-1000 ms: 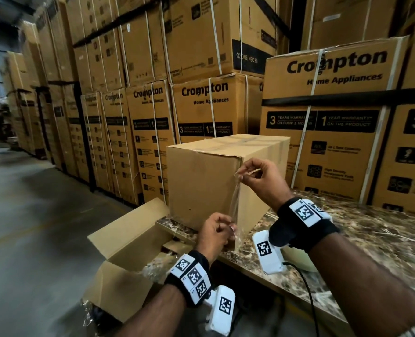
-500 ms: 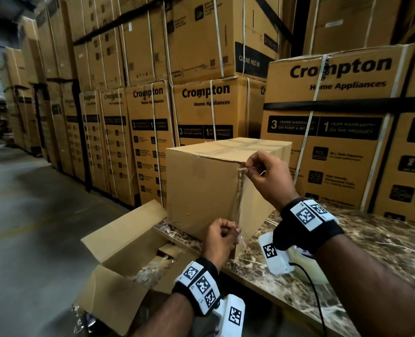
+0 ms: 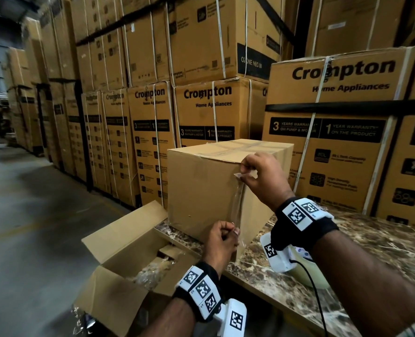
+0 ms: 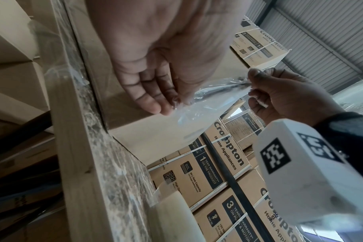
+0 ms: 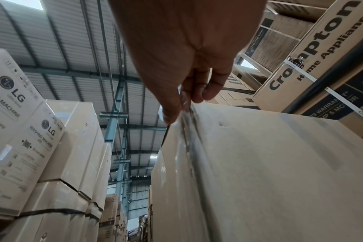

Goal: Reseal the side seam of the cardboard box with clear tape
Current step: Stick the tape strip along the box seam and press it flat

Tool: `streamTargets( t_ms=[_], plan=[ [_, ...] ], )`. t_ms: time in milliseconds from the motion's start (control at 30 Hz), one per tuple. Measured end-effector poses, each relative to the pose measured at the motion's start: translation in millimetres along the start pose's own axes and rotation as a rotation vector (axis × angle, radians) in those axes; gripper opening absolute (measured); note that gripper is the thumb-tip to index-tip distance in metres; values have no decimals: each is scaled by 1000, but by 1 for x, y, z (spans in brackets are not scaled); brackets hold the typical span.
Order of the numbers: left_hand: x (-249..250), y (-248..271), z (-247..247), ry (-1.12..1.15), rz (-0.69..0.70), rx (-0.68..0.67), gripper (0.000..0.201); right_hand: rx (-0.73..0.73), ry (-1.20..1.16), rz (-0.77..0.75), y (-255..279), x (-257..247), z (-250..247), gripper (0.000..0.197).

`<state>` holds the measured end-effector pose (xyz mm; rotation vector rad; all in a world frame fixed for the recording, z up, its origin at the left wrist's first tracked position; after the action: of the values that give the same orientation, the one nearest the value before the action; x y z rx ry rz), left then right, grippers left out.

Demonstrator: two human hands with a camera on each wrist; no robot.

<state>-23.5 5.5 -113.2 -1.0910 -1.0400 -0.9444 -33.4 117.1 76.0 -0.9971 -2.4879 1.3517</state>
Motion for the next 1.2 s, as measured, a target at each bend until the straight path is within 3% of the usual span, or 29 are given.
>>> streamTargets(
  t_ms=[133, 367, 1200],
  plan=[
    [-10, -4, -2, -4, -19, 32, 7, 84, 33, 20, 1, 4, -1, 16],
    [-13, -6, -4, -13, -9, 25, 5, 8, -61, 0, -2, 5, 3, 13],
    [-2, -8, -2, 12, -71, -4, 6, 69, -2, 88, -12, 3, 2, 16]
  ],
)
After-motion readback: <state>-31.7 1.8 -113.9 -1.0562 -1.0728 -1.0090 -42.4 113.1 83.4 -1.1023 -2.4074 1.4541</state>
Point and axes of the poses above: each hand's wrist, its own y-axis away from the middle knuckle, its own z-axis out of the palm, x = y × z, the point moved 6 cm from there along -y, towards the middle knuckle, and after that the axes turned 2 degrees about -x, right-handed, at the moved point
